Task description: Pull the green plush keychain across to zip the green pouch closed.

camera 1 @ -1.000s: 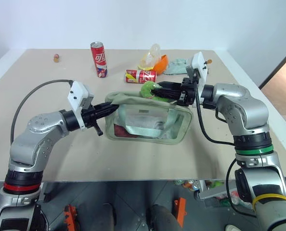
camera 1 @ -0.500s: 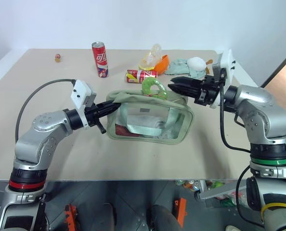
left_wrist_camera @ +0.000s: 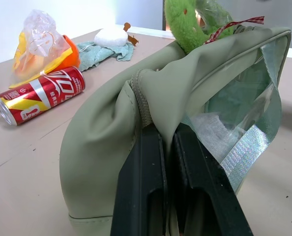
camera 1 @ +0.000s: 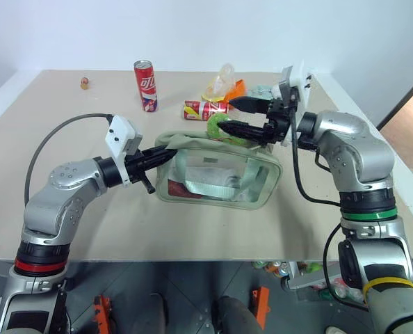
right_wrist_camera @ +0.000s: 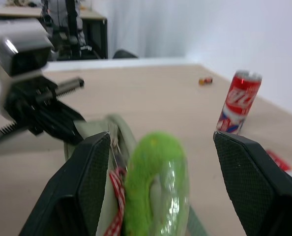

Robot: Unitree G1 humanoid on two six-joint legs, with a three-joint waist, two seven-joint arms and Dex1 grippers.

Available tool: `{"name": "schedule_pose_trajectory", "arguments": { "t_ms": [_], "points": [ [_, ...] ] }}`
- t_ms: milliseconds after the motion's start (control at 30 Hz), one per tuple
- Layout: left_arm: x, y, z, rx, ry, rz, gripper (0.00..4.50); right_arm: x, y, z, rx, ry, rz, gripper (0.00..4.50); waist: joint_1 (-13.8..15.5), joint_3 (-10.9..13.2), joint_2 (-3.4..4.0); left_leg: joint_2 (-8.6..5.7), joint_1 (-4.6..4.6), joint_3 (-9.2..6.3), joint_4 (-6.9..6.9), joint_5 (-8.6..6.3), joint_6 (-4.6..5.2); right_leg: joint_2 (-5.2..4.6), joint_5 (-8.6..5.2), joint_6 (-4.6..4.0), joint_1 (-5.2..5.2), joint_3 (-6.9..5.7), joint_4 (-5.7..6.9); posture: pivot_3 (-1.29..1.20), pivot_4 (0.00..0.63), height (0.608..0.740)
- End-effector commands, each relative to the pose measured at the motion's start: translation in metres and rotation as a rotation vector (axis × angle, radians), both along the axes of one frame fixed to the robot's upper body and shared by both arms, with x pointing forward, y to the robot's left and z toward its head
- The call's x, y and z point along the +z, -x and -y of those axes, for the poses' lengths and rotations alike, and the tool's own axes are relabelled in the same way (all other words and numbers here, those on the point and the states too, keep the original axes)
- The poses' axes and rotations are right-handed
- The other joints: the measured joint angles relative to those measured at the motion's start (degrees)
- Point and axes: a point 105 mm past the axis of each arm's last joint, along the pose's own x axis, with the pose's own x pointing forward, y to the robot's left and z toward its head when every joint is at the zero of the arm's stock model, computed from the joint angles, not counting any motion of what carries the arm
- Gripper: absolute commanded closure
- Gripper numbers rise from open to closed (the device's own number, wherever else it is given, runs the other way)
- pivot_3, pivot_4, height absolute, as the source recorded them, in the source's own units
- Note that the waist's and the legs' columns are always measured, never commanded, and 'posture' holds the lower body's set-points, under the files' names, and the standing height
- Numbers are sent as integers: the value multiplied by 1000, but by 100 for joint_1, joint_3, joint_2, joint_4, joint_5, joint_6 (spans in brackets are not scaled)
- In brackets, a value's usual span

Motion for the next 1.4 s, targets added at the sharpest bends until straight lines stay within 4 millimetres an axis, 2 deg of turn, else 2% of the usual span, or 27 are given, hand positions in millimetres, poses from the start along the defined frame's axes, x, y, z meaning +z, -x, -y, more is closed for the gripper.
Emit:
{"name": "schedule_pose_trajectory", "arguments": {
  "t_ms": [33,133,167,200,300,567,767,1033,1167,1300,1400],
  "points": [
    [5,5,7,-22,-4,31,4500,0,-2,1,16,16,11,1822,0,0,0,0,-1,0,0,0,0,0,0,0,0,0,0,0,150,740],
    [6,6,7,-18,-1,35,4500,-6,-3,3,20,32,-3,2852,0,0,0,0,-2,0,0,0,0,0,0,0,-1,0,0,0,150,740],
    [6,6,7,-15,3,36,4500,-6,-4,3,20,29,-3,3281,0,0,0,0,-2,-1,-1,0,0,0,0,-1,-1,-1,0,0,150,740],
    [6,6,7,-14,5,36,4500,-5,-3,4,21,24,-3,3396,0,0,0,0,-2,-1,-1,0,0,0,0,-1,-1,-1,0,0,150,740],
    [6,6,7,-12,5,32,4500,2,-2,7,21,10,22,4473,0,0,0,0,-2,-1,0,0,0,0,0,-1,-1,-1,0,0,150,740],
    [5,3,11,-8,9,18,4500,34,13,21,22,-33,151,4473,4,1,1,-1,-4,-1,0,0,0,-2,0,-1,-1,-2,0,0,150,740],
    [0,-3,10,27,-4,-7,4500,51,15,62,-106,-13,235,4473,22,0,1,-17,-5,-3,0,0,0,-19,-1,1,2,-7,-1,0,150,740],
    [-3,-7,6,73,-16,-20,4500,43,15,115,-301,44,230,4473,13,0,1,-50,-5,-1,0,0,0,-52,-3,10,7,-4,-3,0,150,740],
    [-1,-6,7,83,-10,-8,4500,32,3,159,-519,125,228,4473,13,0,0,-53,-4,-2,0,0,0,-54,-4,14,9,-5,-3,0,150,740],
    [2,-6,8,105,8,10,4500,22,-6,191,-693,197,229,4473,-1,0,2,-58,-3,1,1,0,0,-61,-10,28,10,0,-3,0,150,740],
    [3,-8,6,138,27,19,4500,7,-9,191,-719,259,220,4473,-2,0,4,-58,-2,4,0,0,1,-59,-8,30,8,5,-3,0,150,740]
  ]
}}
